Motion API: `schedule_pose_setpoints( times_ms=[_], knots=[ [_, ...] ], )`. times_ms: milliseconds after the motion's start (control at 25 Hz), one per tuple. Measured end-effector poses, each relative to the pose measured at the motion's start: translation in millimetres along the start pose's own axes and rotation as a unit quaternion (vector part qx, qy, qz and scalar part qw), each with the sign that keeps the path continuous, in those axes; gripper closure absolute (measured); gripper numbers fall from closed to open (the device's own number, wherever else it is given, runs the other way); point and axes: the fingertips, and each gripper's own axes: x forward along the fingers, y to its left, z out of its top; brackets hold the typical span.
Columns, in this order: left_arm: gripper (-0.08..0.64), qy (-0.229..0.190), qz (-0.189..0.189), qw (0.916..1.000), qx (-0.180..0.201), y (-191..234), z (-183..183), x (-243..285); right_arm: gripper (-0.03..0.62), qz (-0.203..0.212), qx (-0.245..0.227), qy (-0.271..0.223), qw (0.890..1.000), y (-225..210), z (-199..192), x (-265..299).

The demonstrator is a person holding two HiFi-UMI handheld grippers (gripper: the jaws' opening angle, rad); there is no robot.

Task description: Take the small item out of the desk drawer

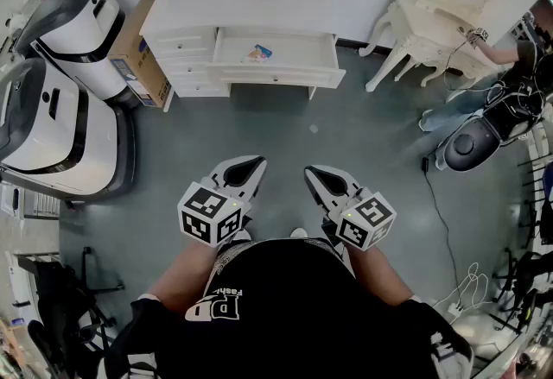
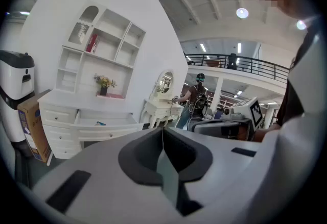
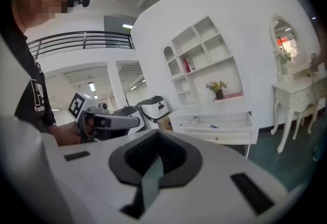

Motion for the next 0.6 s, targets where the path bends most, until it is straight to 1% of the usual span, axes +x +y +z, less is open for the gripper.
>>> schedule_pose_setpoints(
  times_ms=[240,440,520,600],
  knots=[
    [0.543,-0.004,0.0,1.0,0.006,-3.1,0.3,-6.1,0.586,0.001,0.001,0.001,1.0,6.2,-4.6,-1.8],
    [0.543,-0.017,0.0,0.9999,0.002,-3.1,1.6,-10.7,0.586,0.003,-0.001,0.008,1.0,12.2,-11.4,-1.3],
    [0.543,-0.018,-0.001,0.9998,0.002,-4.1,1.5,-11.4,0.586,0.012,-0.003,0.004,1.0,16.9,-10.3,-1.6],
    [0.543,-0.012,0.0,0.9999,0.001,-3.0,-2.5,-12.8,0.584,0.03,-0.024,-0.007,0.999,28.9,-5.1,-0.3]
  ],
)
